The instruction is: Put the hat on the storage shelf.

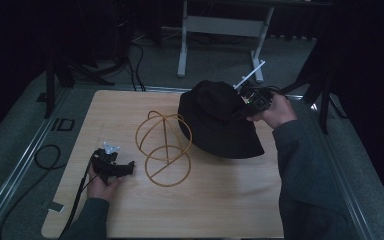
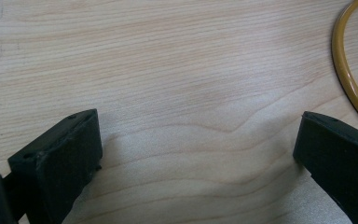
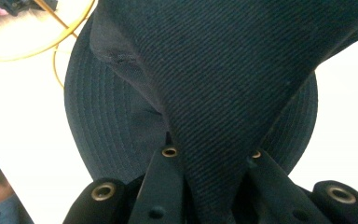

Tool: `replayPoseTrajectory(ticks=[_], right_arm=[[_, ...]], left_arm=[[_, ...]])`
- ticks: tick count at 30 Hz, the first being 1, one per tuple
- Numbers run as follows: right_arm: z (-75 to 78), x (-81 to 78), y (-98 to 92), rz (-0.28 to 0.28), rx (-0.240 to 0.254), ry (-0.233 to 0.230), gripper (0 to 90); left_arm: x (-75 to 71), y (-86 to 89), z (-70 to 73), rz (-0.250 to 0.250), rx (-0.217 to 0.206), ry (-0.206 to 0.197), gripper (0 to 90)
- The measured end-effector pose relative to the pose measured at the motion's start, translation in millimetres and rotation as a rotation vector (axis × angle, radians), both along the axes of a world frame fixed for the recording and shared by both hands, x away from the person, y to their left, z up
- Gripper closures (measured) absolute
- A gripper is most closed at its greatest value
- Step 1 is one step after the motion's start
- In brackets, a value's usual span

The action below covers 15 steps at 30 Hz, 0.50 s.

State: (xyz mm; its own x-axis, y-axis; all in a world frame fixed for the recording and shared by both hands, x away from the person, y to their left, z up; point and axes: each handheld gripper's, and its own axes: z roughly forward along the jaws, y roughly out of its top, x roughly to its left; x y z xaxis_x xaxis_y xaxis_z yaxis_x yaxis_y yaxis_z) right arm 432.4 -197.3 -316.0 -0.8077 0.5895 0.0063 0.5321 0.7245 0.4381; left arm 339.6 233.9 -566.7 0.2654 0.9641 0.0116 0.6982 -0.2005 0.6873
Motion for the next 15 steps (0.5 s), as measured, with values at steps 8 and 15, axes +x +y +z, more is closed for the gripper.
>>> replayPoseTrajectory(ticks=[8,15], right_arm=[[10.4,-5.2,0.6,0.025,0.007,-0.014,86.9],[14.8,-4.5,-1.0,0.024,0.024,-0.021,86.9]], left_arm=[[0.0,0.2,0.1,-0.001,0.002,0.001,1.3],[0.0,0.2,0.1,-0.002,0.003,0.001,1.3]])
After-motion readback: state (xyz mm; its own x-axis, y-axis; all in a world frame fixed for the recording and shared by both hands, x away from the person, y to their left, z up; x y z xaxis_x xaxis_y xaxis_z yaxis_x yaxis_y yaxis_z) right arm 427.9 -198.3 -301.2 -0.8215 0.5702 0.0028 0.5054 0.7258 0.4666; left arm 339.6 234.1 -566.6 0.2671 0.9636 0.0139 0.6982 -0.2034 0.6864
